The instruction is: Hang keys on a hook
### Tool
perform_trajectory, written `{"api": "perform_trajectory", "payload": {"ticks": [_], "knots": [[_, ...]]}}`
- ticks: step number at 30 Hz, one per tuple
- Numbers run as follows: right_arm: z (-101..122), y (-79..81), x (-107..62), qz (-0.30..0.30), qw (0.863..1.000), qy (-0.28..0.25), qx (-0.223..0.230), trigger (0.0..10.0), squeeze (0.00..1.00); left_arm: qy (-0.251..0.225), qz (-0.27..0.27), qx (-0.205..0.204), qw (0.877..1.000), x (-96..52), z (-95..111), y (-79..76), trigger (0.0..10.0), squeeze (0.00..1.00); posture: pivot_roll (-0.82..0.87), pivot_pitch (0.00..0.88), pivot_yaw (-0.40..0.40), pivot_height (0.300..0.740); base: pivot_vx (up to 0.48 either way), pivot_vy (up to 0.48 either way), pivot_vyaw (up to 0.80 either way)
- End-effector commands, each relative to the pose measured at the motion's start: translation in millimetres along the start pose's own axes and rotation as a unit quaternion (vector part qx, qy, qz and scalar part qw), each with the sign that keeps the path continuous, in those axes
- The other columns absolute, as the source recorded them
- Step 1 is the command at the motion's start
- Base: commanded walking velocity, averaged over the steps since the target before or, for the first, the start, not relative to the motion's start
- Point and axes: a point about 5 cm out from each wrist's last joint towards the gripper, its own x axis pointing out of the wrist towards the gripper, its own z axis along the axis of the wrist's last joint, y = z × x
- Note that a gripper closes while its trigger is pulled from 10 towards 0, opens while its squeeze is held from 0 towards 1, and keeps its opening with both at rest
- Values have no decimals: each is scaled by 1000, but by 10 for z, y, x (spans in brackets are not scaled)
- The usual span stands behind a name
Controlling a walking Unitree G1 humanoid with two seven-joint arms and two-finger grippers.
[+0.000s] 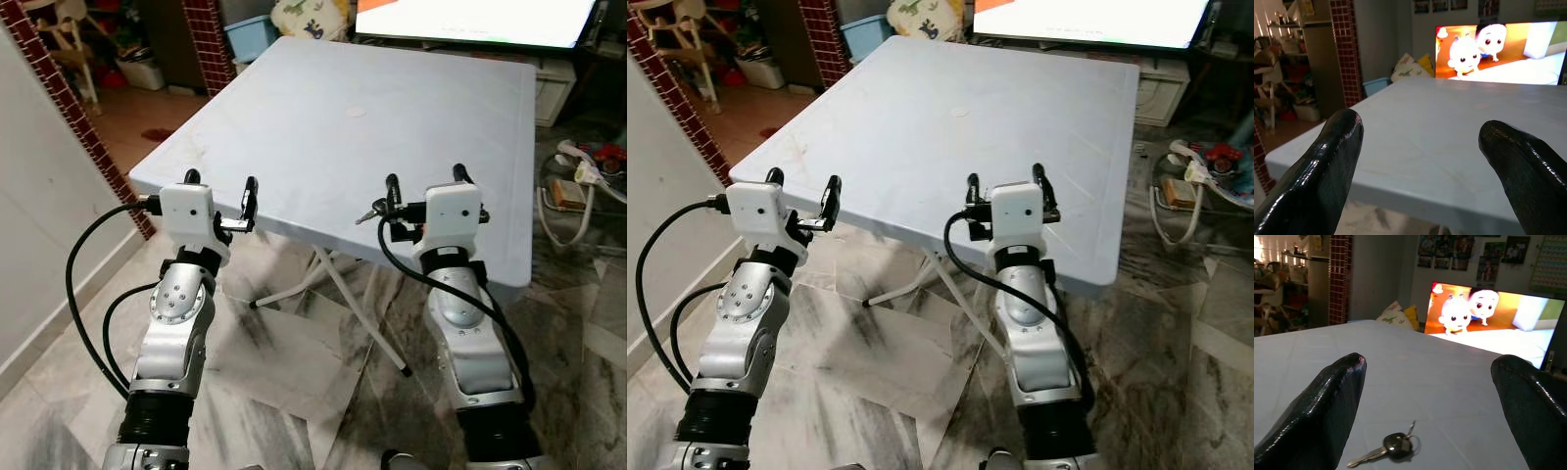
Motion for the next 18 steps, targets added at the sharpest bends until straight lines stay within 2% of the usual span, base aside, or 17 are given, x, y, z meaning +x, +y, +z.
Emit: {"api": "perform_trajectory", "payload": {"ticks": [1,15,18], "knots": [[14,-19,-8,-2,1000,0,-3,10000,0,-3,6,6,1000,-10,36,36,10000,0,-60,192,72,740,0,0,0],[-27,-43,-67,-9,1000,12,-4,10000,0,5,4,10,1000,-14,37,35,10000,0,-64,213,84,740,0,0,0],[-51,-55,-100,-12,1000,18,-6,10000,0,17,3,11,1000,-36,-14,41,10000,0,-67,228,87,740,0,0,0]]}}
